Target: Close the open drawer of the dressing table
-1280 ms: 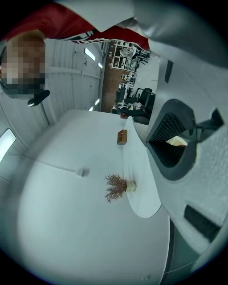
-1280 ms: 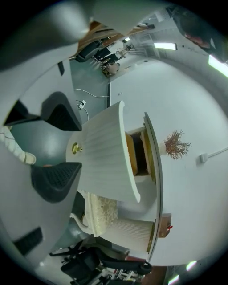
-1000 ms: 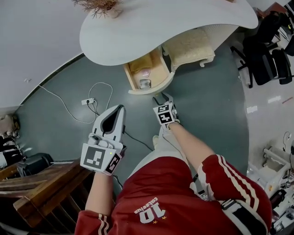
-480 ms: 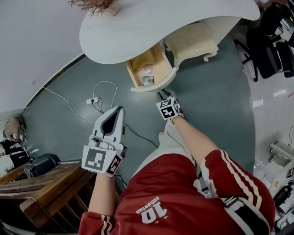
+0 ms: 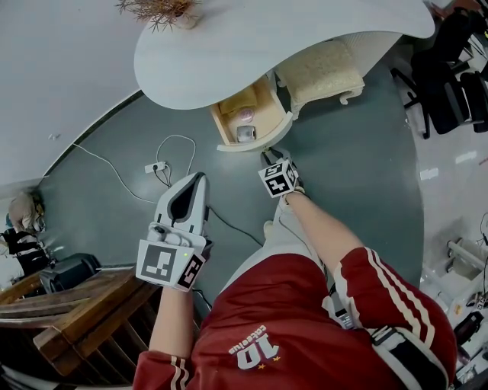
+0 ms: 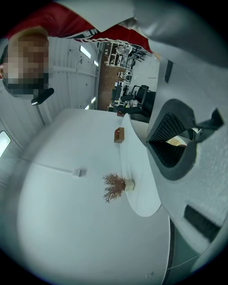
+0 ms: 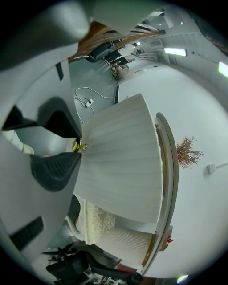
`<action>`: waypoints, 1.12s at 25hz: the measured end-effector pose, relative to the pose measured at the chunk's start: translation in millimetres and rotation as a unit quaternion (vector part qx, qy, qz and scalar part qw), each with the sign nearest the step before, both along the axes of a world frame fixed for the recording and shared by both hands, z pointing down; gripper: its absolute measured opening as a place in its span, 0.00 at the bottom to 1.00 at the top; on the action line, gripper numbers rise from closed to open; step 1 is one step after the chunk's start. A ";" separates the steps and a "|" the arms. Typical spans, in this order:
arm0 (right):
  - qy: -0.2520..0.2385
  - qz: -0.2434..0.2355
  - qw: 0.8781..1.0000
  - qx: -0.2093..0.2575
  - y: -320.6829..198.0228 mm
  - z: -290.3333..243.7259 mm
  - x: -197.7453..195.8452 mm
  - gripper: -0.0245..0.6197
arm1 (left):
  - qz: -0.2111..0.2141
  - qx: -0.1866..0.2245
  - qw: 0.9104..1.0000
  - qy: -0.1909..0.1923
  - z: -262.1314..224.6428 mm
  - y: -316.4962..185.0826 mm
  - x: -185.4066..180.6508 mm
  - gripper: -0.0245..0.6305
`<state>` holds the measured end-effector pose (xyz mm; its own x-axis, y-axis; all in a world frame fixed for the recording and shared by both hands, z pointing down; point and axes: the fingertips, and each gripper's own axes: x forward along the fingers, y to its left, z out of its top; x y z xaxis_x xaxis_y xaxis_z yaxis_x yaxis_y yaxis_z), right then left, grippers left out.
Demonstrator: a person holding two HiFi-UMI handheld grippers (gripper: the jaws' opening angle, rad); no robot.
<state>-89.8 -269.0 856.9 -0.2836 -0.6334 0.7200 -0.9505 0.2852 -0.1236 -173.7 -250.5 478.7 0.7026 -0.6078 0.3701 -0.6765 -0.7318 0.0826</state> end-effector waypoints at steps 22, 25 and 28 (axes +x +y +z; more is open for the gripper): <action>0.000 -0.032 0.999 -0.006 -43.7 0.3 -0.5 0.20 | -0.086 0.008 0.996 0.016 -1.2 -36.1 -22.8 0.04; 0.002 -0.036 0.999 -0.008 -50.8 -0.4 0.4 0.20 | -0.093 0.007 0.995 0.016 -2.3 -39.6 -24.9 0.04; 0.002 -0.040 0.999 -0.010 -57.7 -1.4 0.4 0.20 | -0.103 0.005 0.994 0.018 -3.6 -45.0 -27.8 0.04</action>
<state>-89.4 -326.7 855.5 -0.3309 -0.5944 0.7329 -0.9248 0.3587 -0.1266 -201.6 -295.5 475.1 0.5746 -0.7444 0.3401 -0.8094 -0.5783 0.1017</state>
